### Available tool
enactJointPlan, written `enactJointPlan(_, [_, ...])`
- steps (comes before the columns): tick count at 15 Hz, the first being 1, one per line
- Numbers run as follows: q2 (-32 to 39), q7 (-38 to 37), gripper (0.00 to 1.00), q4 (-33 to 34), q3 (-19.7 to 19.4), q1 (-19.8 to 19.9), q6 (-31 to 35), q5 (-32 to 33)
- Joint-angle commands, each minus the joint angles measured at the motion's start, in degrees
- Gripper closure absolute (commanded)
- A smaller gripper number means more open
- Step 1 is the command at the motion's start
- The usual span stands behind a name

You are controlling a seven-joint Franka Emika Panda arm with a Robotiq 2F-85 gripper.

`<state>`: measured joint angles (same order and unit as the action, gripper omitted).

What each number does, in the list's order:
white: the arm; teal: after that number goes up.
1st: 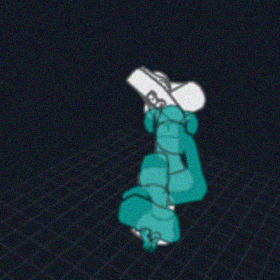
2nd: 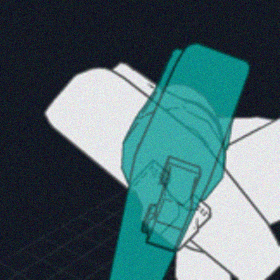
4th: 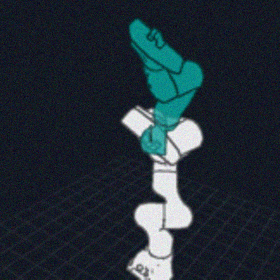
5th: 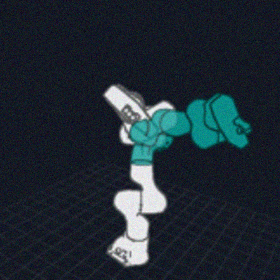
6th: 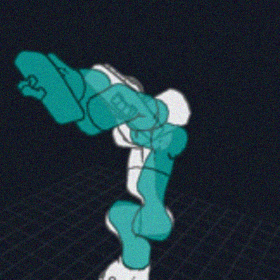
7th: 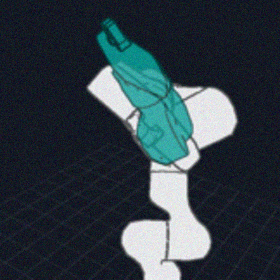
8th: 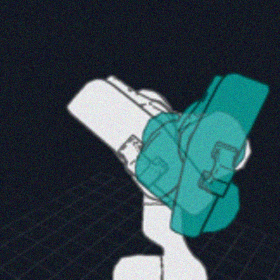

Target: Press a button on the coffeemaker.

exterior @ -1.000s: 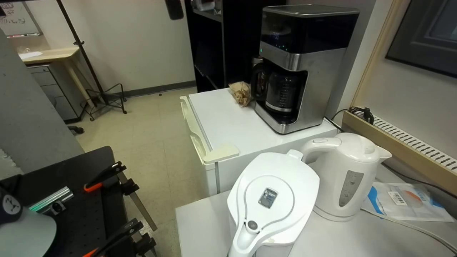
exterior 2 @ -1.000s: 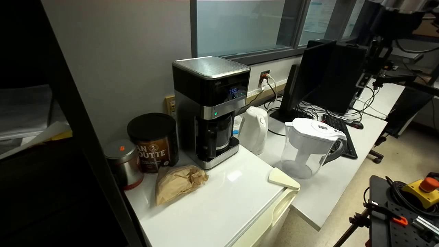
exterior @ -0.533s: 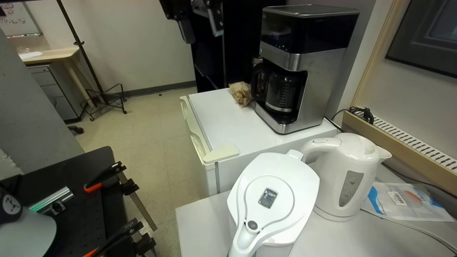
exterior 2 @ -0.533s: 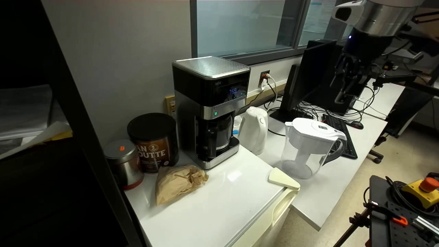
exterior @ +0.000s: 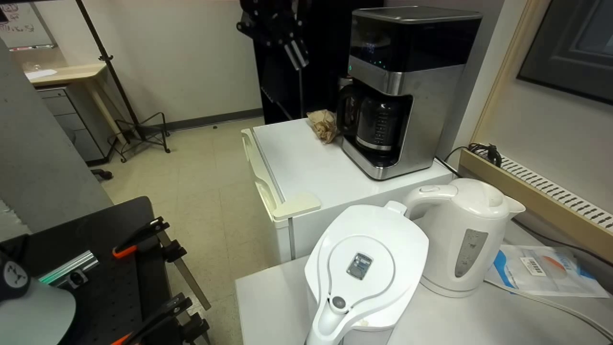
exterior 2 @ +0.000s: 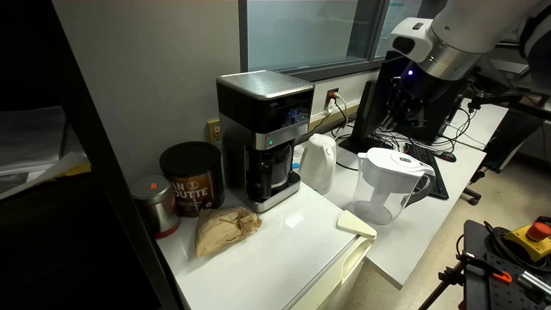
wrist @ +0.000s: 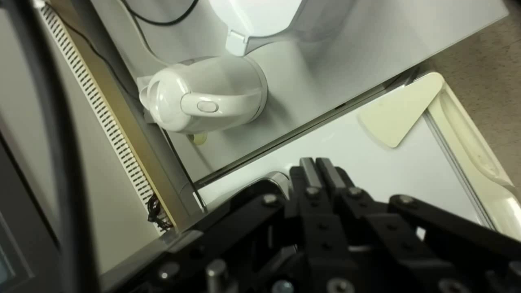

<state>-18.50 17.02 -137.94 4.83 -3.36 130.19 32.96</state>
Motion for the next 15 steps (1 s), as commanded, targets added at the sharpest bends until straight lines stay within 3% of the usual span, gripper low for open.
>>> enactJointPlan(1, [3.08,-1.25,1.0,-0.06,0.63,0.31,6.94,6.15])
enactJointPlan(6, [7.54,-7.41,1.0,0.8,0.63,1.25,15.34,15.11])
enactJointPlan(15, [15.89,-30.67,1.0,6.12,0.56,3.36,22.21,38.58])
